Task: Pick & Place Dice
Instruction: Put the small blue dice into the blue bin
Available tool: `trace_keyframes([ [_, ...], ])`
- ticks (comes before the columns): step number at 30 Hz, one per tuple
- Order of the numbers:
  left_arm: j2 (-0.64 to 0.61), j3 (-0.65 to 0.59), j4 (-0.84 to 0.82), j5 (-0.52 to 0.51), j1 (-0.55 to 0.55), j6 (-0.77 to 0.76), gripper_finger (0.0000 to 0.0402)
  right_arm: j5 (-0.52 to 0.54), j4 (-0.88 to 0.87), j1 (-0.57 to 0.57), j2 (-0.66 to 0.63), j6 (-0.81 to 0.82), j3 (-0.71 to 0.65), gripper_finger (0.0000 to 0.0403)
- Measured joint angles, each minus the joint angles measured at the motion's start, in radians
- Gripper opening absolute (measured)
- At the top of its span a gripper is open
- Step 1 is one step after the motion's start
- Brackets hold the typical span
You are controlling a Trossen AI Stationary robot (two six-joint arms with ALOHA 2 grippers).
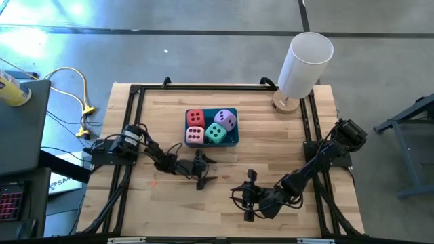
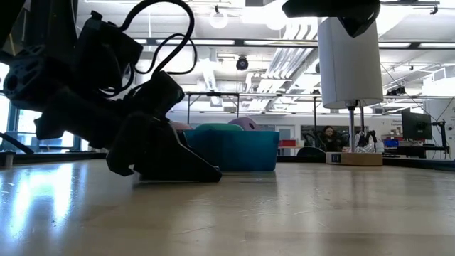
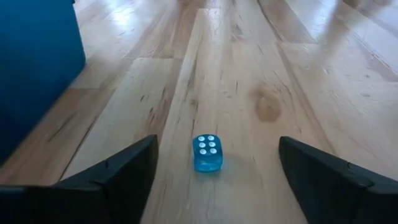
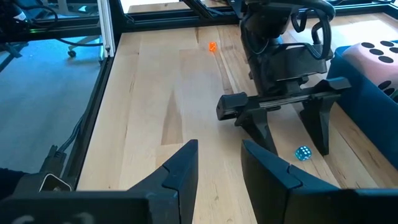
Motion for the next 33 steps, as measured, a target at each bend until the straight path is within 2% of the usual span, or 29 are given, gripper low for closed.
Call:
trace_keyframes([
  [18, 0.000, -0.002, -0.014, -0.012, 0.005, -0.011, 0.0188, 0.000, 0.000, 0.000, 0.000, 0.006, 0.000, 0.0111],
  [31, 0.001, -0.002, -0.018, -0.012, -0.010, -0.045, 0.0046, -0.003, 0.000, 0.000, 0.000, 0.007, 0.000, 0.0111],
  [33, 0.001, -0.002, -0.018, -0.013, -0.013, -0.067, 0.0043, -0.003, 0.000, 0.000, 0.000, 0.007, 0.000, 0.0111],
])
